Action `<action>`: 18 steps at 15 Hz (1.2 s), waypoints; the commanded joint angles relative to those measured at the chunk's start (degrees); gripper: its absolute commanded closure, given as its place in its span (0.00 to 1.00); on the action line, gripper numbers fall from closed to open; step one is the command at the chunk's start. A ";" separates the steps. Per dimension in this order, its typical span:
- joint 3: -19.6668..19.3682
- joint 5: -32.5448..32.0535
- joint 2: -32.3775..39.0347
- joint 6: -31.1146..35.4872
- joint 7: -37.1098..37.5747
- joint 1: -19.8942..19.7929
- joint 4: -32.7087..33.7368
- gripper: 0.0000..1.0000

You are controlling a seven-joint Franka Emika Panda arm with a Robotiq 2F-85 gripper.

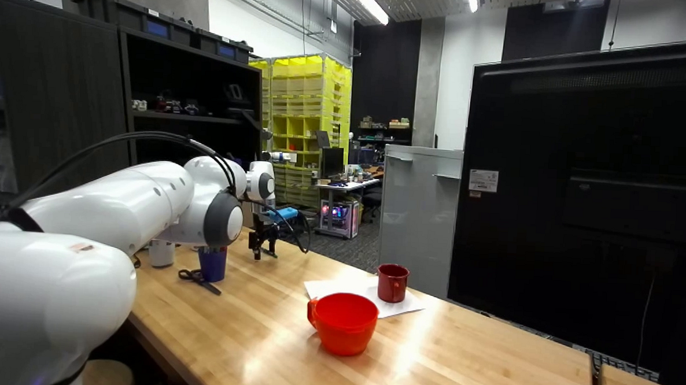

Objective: Lift the pencil from the table and put it in the blue cup

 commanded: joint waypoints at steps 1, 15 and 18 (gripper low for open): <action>-0.07 -0.09 -1.85 0.81 -1.20 -0.11 -3.00 0.26; 0.65 0.94 -3.37 10.24 -0.83 -1.01 -1.11 0.97; 0.25 0.64 -5.46 11.53 -0.30 -1.44 -0.86 0.97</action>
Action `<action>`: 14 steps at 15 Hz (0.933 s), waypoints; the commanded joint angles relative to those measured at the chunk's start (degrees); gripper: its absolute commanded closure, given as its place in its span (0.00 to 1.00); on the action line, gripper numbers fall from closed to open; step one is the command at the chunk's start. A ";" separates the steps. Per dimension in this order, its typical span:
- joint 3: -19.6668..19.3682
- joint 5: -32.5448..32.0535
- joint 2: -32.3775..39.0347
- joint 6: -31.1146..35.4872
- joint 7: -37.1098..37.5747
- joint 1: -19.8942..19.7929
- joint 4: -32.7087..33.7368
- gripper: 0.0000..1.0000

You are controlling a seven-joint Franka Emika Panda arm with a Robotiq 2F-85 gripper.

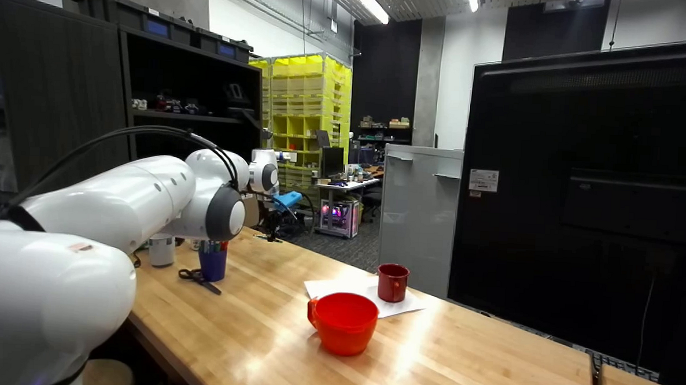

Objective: Lift the pencil from the table and put it in the blue cup

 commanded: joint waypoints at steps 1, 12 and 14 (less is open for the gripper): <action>-0.40 -0.18 -4.18 0.45 0.31 -0.61 -1.26 0.97; -0.83 0.04 -6.79 -5.67 0.16 -1.70 0.94 0.87; -0.83 0.04 -6.19 -5.49 0.16 -1.56 0.95 0.87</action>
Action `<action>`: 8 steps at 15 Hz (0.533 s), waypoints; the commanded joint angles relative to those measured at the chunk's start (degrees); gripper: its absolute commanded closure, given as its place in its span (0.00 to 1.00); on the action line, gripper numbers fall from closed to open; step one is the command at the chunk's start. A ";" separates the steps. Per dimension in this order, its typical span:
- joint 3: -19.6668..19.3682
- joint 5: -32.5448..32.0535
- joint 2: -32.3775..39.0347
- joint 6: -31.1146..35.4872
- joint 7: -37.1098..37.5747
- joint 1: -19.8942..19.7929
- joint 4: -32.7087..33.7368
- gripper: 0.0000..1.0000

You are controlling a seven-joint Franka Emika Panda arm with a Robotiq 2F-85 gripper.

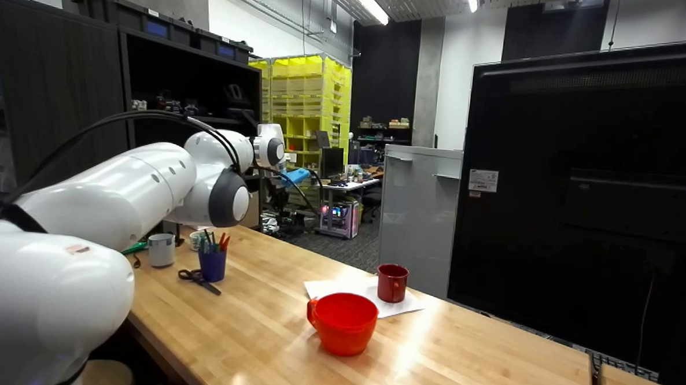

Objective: Lift the pencil from the table and put it in the blue cup

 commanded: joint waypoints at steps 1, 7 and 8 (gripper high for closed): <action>-0.26 0.25 -0.97 0.62 0.06 -0.02 -1.56 0.97; -0.32 0.42 -3.81 -3.02 -3.30 -3.44 -2.25 0.97; -0.15 0.75 -4.45 -4.03 -3.70 -4.52 -2.35 0.97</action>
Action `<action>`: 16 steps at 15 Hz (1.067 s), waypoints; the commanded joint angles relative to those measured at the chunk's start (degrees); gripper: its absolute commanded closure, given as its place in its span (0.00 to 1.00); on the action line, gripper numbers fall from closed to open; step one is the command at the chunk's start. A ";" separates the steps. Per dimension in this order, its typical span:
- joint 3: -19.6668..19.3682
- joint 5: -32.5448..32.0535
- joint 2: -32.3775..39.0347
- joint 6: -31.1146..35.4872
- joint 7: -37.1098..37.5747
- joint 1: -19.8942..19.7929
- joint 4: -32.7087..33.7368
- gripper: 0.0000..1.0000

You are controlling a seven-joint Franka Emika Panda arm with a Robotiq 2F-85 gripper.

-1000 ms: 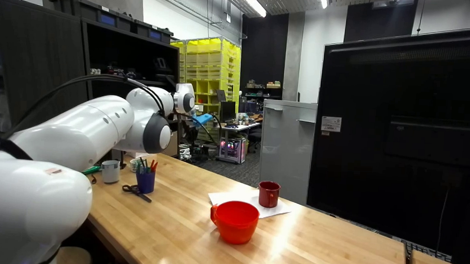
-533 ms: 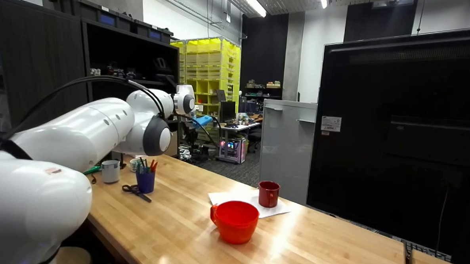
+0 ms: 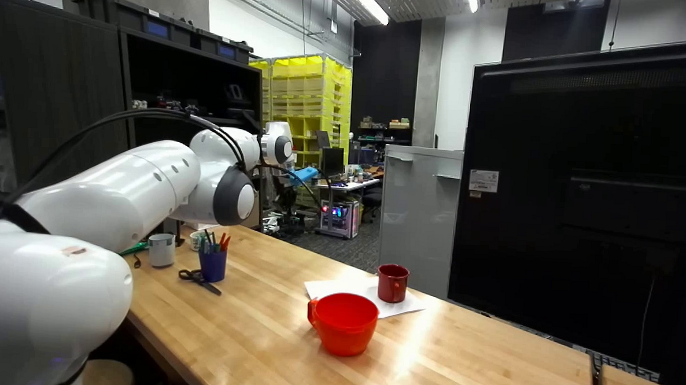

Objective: Lift the pencil from the table and put it in the blue cup

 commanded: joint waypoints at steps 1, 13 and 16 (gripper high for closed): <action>0.10 1.09 -4.14 -3.96 -2.70 -3.42 -1.95 0.97; 1.84 4.35 -9.60 -18.15 -14.43 -10.13 -2.38 0.97; 1.12 4.32 -8.37 -16.65 -13.32 -9.80 -1.80 0.87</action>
